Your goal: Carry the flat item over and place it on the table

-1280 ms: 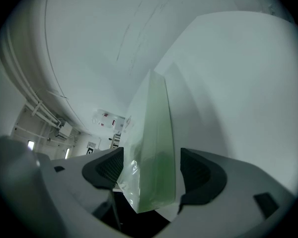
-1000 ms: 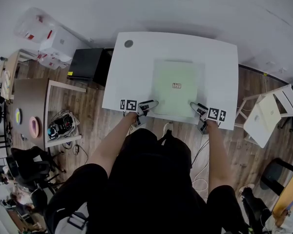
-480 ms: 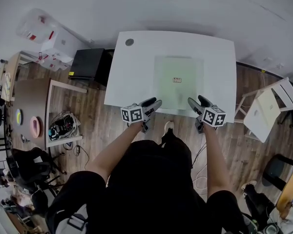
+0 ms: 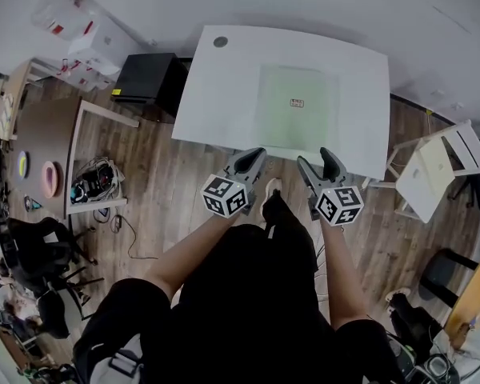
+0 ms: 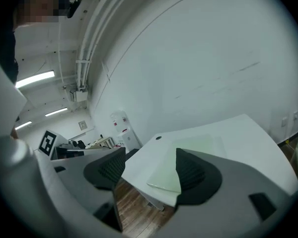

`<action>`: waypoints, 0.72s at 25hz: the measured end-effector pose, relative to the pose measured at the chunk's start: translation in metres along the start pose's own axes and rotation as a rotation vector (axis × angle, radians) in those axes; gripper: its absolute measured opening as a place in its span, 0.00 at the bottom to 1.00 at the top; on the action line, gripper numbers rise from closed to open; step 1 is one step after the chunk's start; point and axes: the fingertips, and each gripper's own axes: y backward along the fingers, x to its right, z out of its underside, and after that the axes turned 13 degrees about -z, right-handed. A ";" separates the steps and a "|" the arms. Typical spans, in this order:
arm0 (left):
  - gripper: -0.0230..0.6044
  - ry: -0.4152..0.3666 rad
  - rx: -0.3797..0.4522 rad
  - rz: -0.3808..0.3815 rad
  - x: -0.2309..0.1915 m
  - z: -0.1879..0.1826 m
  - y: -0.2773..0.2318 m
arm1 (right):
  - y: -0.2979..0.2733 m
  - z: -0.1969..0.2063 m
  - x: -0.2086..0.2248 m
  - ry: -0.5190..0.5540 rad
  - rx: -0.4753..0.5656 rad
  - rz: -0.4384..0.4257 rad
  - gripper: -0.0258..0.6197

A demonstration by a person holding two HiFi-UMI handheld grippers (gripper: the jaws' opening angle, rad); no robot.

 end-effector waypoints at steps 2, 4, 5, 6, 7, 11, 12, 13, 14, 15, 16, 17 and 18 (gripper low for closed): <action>0.07 -0.028 0.037 -0.017 0.015 -0.002 0.024 | 0.006 0.000 -0.026 0.015 0.016 0.000 0.56; 0.06 -0.041 0.073 -0.036 0.027 -0.003 0.047 | 0.011 0.000 -0.051 0.035 0.020 -0.008 0.56; 0.06 -0.050 0.087 -0.046 0.032 -0.003 0.058 | 0.015 0.000 -0.063 0.046 0.020 -0.014 0.56; 0.06 -0.061 0.097 -0.055 0.036 -0.002 0.069 | 0.019 0.000 -0.076 0.057 0.022 -0.018 0.56; 0.06 -0.073 0.104 -0.064 0.041 -0.001 0.080 | 0.023 0.001 -0.088 0.066 0.022 -0.021 0.56; 0.06 -0.077 0.126 -0.099 0.061 0.008 0.120 | 0.044 0.007 -0.128 0.107 0.007 -0.019 0.49; 0.06 -0.074 0.132 -0.108 0.067 0.011 0.126 | 0.049 0.010 -0.135 0.117 0.004 -0.018 0.44; 0.06 -0.074 0.138 -0.117 0.074 0.014 0.131 | 0.055 0.011 -0.141 0.126 0.004 -0.015 0.38; 0.06 -0.075 0.144 -0.127 0.080 0.016 0.135 | 0.061 0.013 -0.145 0.133 0.006 -0.011 0.32; 0.06 -0.074 0.150 -0.135 0.087 0.018 0.138 | 0.067 0.014 -0.149 0.138 0.010 -0.007 0.24; 0.06 -0.073 0.156 -0.142 0.093 0.019 0.140 | 0.073 0.014 -0.153 0.140 0.016 -0.006 0.18; 0.06 -0.075 0.162 -0.148 0.098 0.018 0.143 | 0.077 0.014 -0.157 0.145 0.021 -0.007 0.16; 0.06 -0.080 0.168 -0.154 0.103 0.017 0.145 | 0.080 0.014 -0.162 0.153 0.021 -0.006 0.13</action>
